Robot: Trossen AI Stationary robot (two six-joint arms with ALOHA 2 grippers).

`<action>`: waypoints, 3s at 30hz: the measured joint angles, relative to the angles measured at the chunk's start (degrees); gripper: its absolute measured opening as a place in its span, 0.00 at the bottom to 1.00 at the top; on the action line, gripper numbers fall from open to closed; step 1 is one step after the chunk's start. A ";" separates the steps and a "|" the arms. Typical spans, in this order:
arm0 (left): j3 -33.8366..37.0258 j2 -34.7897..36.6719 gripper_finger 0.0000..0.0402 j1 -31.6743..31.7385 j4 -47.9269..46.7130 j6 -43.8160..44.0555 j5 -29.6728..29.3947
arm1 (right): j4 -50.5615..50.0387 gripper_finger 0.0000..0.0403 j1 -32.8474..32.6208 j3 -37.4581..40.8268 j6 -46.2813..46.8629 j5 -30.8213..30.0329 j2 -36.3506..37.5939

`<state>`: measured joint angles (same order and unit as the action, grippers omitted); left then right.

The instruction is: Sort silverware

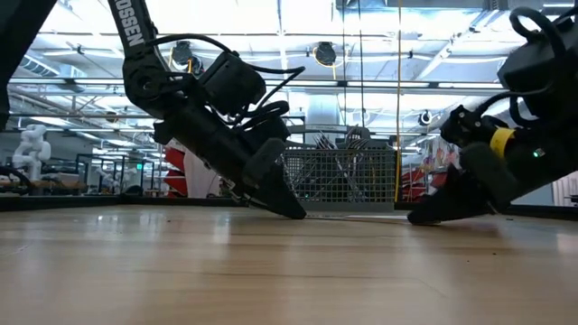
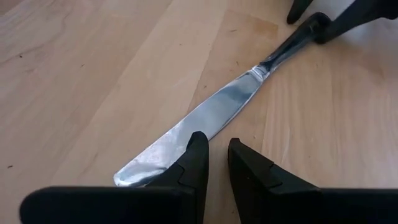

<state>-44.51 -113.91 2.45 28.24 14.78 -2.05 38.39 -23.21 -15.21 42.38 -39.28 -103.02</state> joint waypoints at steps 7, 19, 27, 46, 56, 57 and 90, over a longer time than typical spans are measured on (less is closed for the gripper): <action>0.00 -0.02 0.17 -0.01 0.30 0.08 -0.42 | -0.46 0.15 -0.17 0.22 -3.35 -0.24 0.00; -1.03 13.36 0.17 -0.05 0.54 -1.41 -3.45 | -0.44 0.15 -0.07 0.49 -4.70 -0.17 1.83; -1.01 23.23 0.17 1.58 -9.41 -9.11 -12.04 | -3.27 0.15 1.50 -0.24 -7.43 1.47 8.26; -1.05 25.64 0.17 0.82 -14.55 -9.70 -16.74 | -18.44 0.15 8.58 -13.89 -27.95 -1.29 15.73; -1.07 37.51 0.17 0.77 -24.33 -9.74 -20.61 | -26.92 0.15 11.60 -21.00 -37.44 -2.73 21.09; -1.13 38.41 0.17 0.77 -24.10 -9.72 -21.14 | -27.90 0.15 12.03 -21.32 -38.76 -3.05 22.33; -15.13 42.84 0.42 7.39 -28.59 -46.86 -21.19 | -38.58 0.15 29.25 -33.46 -66.99 3.65 36.76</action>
<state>-59.64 -71.07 9.84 -0.36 -32.08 -23.24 -0.19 6.04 -48.66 -24.61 -35.64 -66.26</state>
